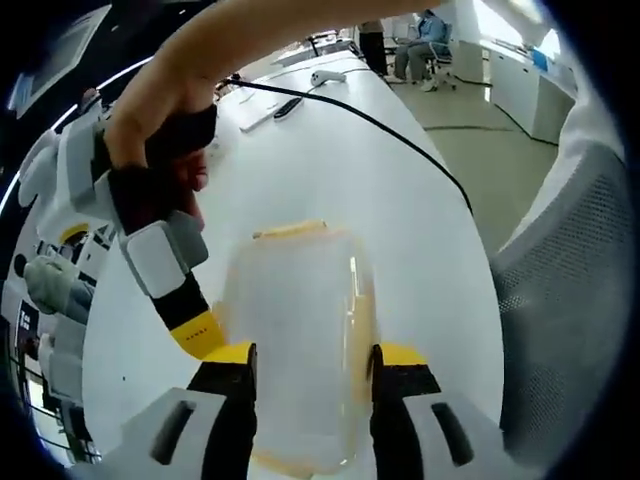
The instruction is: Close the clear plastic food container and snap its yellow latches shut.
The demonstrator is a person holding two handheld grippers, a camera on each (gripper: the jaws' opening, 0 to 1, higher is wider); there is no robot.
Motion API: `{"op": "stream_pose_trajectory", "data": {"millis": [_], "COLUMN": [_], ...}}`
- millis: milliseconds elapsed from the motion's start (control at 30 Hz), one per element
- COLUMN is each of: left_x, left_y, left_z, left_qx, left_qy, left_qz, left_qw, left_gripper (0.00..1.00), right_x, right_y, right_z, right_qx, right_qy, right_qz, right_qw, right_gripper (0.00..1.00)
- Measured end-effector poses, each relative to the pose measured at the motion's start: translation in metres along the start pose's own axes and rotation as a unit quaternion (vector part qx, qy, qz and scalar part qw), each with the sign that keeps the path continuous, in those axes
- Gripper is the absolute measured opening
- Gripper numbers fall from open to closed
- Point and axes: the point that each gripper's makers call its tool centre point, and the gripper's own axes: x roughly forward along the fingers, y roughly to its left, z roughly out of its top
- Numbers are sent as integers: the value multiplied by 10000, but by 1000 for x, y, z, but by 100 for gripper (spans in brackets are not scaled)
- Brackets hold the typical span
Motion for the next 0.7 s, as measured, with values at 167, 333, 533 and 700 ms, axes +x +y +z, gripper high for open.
{"op": "stream_pose_trajectory", "data": {"millis": [167, 333, 533, 700], "left_x": [0, 1, 2, 2], "left_y": [0, 1, 2, 0], "left_z": [-1, -2, -2, -2], "left_qx": [206, 208, 224, 302], "left_qy": [41, 91, 84, 85], "left_qz": [102, 135, 173, 160], "left_qw": [9997, 9997, 9996, 9994], "left_gripper": [39, 39, 39, 39], "right_x": [0, 0, 0, 0], "right_y": [-1, -2, -5, -5], "right_z": [-1, -1, 0, -2], "right_qx": [36, 91, 199, 301], "right_qy": [-21, 0, 91, 161], "right_qz": [-14, 34, 112, 168], "right_qw": [10000, 10000, 9997, 9993], "right_gripper": [19, 19, 17, 16]}}
